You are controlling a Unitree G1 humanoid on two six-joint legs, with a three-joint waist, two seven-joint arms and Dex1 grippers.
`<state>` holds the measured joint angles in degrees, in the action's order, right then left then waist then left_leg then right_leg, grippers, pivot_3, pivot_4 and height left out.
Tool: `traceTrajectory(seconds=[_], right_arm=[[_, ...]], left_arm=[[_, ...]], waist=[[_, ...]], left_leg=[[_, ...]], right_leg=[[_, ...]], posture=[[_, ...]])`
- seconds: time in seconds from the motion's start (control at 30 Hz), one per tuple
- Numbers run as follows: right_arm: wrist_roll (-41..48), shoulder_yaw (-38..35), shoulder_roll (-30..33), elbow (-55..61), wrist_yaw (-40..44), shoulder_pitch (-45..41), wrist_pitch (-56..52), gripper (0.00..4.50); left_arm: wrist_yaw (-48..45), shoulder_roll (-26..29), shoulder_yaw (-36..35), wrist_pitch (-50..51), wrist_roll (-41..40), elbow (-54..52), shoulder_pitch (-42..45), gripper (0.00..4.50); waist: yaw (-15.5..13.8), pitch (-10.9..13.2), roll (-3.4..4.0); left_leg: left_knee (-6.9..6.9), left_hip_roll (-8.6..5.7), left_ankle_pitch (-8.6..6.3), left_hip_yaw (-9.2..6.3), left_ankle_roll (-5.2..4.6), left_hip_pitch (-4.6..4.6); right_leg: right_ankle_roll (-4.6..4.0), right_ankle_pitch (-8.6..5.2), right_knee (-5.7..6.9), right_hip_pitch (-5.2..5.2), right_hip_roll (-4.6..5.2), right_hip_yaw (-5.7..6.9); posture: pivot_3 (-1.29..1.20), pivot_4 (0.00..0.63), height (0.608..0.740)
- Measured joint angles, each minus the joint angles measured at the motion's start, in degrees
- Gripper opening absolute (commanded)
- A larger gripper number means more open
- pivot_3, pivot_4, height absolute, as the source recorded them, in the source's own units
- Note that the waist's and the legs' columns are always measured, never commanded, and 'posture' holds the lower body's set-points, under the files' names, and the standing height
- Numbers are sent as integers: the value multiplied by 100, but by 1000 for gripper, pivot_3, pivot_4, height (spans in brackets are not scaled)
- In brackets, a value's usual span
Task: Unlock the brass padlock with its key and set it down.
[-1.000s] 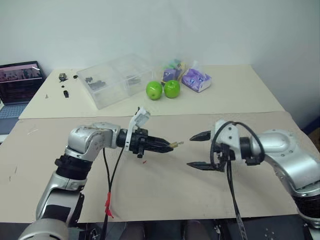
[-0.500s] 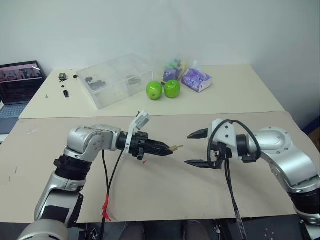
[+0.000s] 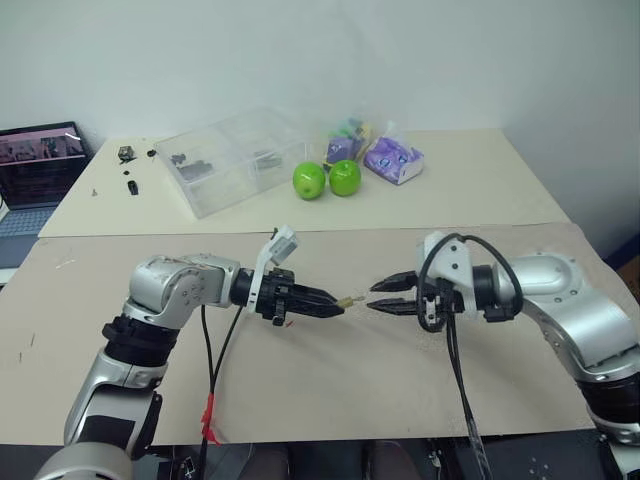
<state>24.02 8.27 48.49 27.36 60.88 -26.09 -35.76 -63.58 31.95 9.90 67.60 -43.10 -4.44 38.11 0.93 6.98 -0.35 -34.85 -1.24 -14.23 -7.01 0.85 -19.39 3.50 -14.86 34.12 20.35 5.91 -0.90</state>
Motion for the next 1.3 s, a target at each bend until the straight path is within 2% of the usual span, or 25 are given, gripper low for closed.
traceTrajectory(seconds=[0.17,1.3], right_arm=[[210,-1,-2,81,-10,-3,-181,1402],[216,4,-133,139,-129,-124,-330,1402]], left_arm=[[6,-17,0,0,1,20,7,800],[-212,-9,113,-104,30,244,216,800]], waist=[[-1,0,0],[1,0,0]], left_leg=[[-1,-1,0,0,0,-2],[-1,-1,0,1,0,-1]], right_leg=[[0,0,1,-1,0,0],[0,0,1,0,0,0]], posture=[[0,150,740],[0,150,740]])
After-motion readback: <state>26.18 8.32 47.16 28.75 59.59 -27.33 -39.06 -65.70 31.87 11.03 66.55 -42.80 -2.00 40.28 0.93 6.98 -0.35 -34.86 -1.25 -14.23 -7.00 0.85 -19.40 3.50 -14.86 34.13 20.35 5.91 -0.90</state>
